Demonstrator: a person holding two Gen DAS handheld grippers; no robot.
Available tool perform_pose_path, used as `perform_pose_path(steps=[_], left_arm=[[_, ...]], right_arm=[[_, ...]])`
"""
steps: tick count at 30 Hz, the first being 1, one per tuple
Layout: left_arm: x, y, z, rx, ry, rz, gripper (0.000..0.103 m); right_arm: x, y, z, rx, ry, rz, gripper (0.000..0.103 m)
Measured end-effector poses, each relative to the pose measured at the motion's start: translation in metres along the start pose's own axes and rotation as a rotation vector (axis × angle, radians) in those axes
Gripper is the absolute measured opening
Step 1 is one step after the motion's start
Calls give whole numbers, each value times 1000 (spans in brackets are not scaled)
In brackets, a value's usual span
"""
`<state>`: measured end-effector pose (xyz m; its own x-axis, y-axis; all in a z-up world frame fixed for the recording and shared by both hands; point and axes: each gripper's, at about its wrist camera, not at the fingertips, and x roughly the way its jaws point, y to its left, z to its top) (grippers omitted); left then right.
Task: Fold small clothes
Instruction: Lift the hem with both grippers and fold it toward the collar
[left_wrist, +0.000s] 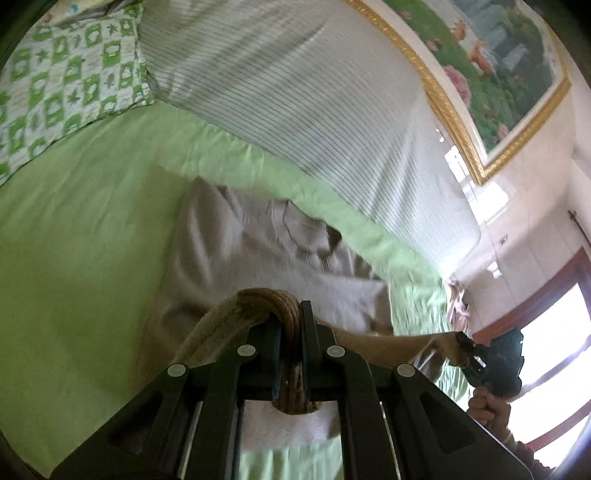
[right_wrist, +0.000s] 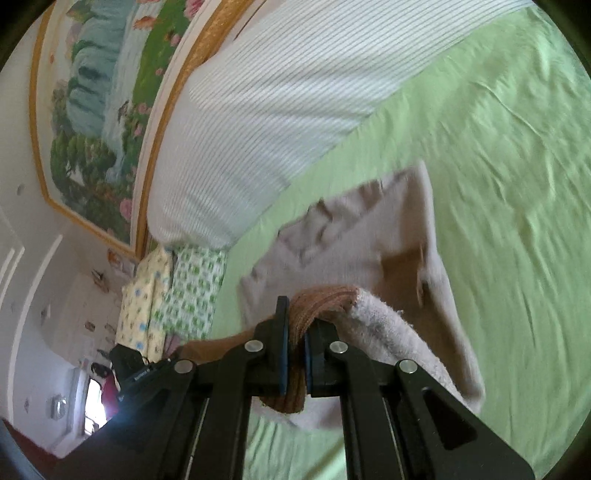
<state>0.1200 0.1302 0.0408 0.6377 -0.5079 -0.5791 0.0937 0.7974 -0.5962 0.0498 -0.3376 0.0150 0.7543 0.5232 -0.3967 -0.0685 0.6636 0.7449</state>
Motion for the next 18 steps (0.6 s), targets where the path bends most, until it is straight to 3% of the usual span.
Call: perform_pose_path(steps=[9,18], left_arm=[[87,13,69,-26,4,42,6],[157,48,101,-117,27,86,6]], right_arm=[[71,-22,72,38,-14,-45,7],[131,-59,115,66,47,-112,7]])
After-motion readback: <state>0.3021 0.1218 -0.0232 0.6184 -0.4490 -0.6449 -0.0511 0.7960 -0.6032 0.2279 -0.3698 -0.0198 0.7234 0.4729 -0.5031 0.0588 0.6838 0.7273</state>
